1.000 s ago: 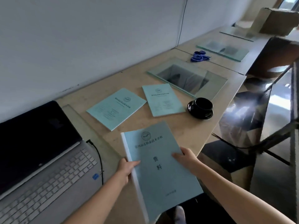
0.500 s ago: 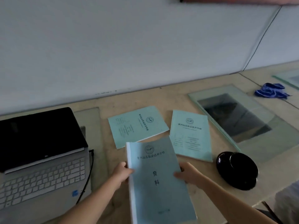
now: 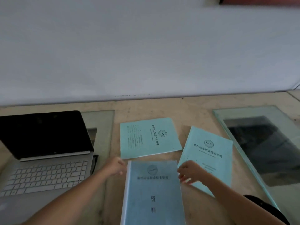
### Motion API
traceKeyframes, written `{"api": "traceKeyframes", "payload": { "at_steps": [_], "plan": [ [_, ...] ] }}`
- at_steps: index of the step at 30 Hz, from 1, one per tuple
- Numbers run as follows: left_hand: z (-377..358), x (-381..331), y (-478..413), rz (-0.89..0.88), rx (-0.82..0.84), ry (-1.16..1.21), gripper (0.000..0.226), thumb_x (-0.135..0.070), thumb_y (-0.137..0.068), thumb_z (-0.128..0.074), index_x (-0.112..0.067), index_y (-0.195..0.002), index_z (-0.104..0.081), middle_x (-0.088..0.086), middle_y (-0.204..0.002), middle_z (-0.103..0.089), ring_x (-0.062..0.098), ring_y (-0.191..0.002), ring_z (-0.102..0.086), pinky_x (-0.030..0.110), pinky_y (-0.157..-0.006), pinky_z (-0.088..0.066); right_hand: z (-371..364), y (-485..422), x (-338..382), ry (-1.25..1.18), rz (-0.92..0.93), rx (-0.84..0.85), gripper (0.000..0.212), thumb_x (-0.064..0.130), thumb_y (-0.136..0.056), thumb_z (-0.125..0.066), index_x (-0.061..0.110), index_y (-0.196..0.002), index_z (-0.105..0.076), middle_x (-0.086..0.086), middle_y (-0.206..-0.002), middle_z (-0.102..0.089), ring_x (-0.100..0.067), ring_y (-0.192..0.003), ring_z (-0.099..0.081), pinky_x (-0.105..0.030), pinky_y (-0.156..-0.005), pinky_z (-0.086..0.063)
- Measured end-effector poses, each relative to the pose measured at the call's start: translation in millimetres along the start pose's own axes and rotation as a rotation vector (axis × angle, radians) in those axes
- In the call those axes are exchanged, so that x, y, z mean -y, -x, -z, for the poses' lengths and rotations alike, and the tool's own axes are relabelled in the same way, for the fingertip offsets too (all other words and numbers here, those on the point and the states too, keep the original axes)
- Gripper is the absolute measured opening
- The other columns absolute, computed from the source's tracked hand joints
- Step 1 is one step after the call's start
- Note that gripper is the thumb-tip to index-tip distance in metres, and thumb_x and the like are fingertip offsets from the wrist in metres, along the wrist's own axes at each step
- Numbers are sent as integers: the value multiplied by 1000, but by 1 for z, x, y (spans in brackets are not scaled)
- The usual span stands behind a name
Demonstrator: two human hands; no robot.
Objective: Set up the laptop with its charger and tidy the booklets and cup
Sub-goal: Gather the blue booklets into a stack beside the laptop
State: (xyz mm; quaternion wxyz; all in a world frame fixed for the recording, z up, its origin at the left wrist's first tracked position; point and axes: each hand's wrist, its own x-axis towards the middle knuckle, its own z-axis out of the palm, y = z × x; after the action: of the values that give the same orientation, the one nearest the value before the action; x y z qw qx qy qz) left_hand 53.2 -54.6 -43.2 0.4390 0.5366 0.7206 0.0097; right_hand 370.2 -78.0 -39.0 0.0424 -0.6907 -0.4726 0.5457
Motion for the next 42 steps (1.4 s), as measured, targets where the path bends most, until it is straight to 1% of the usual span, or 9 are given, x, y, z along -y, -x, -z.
{"api": "traceKeyframes", "payload": {
  "at_steps": [6,15,20,24,27,30,32,37,42],
  "plan": [
    [40,-45,-53,-114,-122,-59,43,-21,-86,-64,-8,-126,-56,7,-128,-61,21,-115,-59,29,-96,-46,4,-43,36,-517,-71,111,18,21,-92,-55,6,-102,-58,-12,-87,-67,-20,-69,-67,-30,-57,-58],
    [60,-86,-157,-193,-208,-272,56,-30,-85,-64,-12,-135,-46,9,-144,-46,25,-130,-46,33,-103,-37,10,-97,64,-768,-205,71,33,20,-94,-54,-7,-112,-56,-18,-100,-70,-23,-70,-69,-33,-48,-58],
    [69,-84,-199,-168,-265,-428,71,-41,-81,-65,-13,-140,-37,10,-145,-41,28,-131,-42,43,-104,-37,28,-118,73,-869,-119,29,19,17,-94,-50,2,-96,-61,-15,-99,-68,-25,-88,-68,-36,-62,-59],
    [77,-82,-210,-186,-332,-431,75,-39,-79,-69,-13,-140,-36,16,-139,-45,33,-126,-46,43,-101,-41,30,-137,79,-985,67,-32,27,17,-94,-49,2,-116,-55,-14,-121,-64,-21,-111,-63,-48,-82,-54],
    [79,-84,-207,-90,-271,-299,71,-42,-75,-73,-12,-132,-45,16,-128,-54,33,-115,-54,39,-94,-45,20,-145,86,-1090,174,14,15,18,-95,-48,18,-110,-50,-2,-118,-66,-13,-114,-58,-58,-92,-49],
    [79,-79,-198,34,-162,157,50,-31,-79,-71,-13,-121,-53,12,-123,-59,29,-108,-59,40,-93,-48,13,-150,91,-1073,251,60,12,18,-96,-45,25,-97,-55,5,-112,-64,-7,-107,-56,-59,-91,-48],
    [78,-81,-186,71,-78,439,31,-25,-85,-66,-14,-113,-59,12,-114,-64,28,-100,-62,41,-90,-50,11,-155,91,-1057,248,55,16,18,-95,-46,25,-106,-55,1,-117,-61,-9,-109,-53,-54,-87,-51],
    [77,-94,-147,55,125,726,9,-21,-90,-58,-15,-95,-62,15,-105,-66,27,-86,-65,41,-74,-51,15,-153,88,-986,124,-47,35,21,-91,-51,20,-126,-46,-1,-116,-57,-14,-100,-52,-33,-71,-45],
    [76,-108,-102,-81,218,907,14,-20,-91,-51,-16,-93,-65,5,-80,-73,19,-66,-70,34,-66,-50,18,-132,88,-1016,7,-20,31,34,-90,-55,18,-117,-58,0,-104,-61,-16,-90,-55,-29,-70,-40]
  ]
}}
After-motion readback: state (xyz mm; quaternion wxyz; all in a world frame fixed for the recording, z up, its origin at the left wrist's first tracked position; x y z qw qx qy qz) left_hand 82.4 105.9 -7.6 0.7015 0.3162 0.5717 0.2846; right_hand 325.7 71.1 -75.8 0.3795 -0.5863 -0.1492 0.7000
